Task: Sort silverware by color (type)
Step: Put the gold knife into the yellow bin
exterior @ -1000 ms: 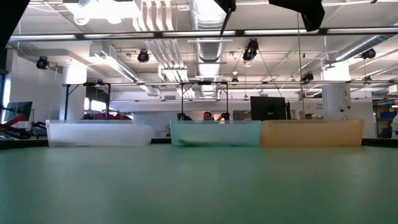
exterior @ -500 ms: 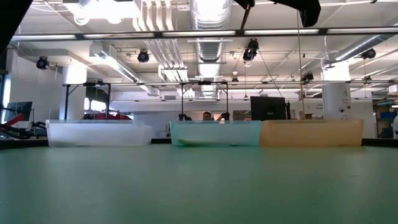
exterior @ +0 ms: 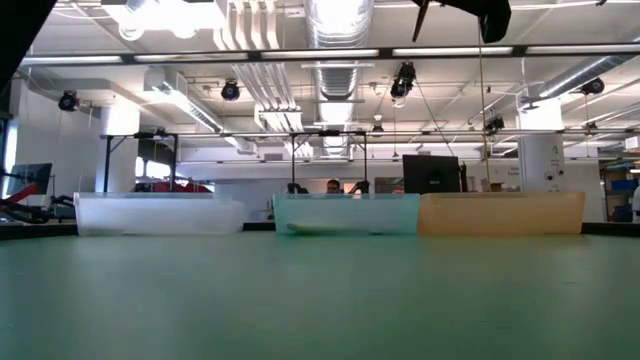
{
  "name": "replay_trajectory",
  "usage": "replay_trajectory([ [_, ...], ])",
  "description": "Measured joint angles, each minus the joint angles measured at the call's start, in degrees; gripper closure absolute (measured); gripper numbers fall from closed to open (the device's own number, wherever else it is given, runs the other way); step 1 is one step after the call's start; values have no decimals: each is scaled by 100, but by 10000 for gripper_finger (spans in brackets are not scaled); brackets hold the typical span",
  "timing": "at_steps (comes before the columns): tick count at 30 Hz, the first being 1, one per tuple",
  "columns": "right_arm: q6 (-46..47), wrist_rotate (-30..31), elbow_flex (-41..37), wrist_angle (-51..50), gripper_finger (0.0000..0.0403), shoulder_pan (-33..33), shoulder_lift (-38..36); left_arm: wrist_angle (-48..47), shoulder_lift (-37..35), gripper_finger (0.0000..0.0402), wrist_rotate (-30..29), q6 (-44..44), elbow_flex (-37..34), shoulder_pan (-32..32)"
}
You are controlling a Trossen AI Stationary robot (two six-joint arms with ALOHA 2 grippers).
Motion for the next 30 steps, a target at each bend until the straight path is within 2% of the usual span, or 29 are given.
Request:
replay_trajectory([
  [5,26,14,0,65,165,-76,98,300,28,396,288,310,-11,28],
  [9,28,55,0,128,193,-77,115,282,81,396,299,328,-30,36],
  [12,29,57,0,129,244,-77,101,281,90,396,294,353,-26,40],
  [16,27,51,0,125,357,-77,102,277,112,396,288,353,-26,43],
  [17,21,48,0,116,374,-77,103,273,121,395,290,354,-26,43],
  [21,70,53,0,105,393,-77,103,256,131,379,296,354,-26,50],
  [27,70,55,0,89,395,-144,91,262,140,341,314,402,-16,67],
  [30,70,53,0,36,395,-201,36,290,140,323,541,472,-9,76],
])
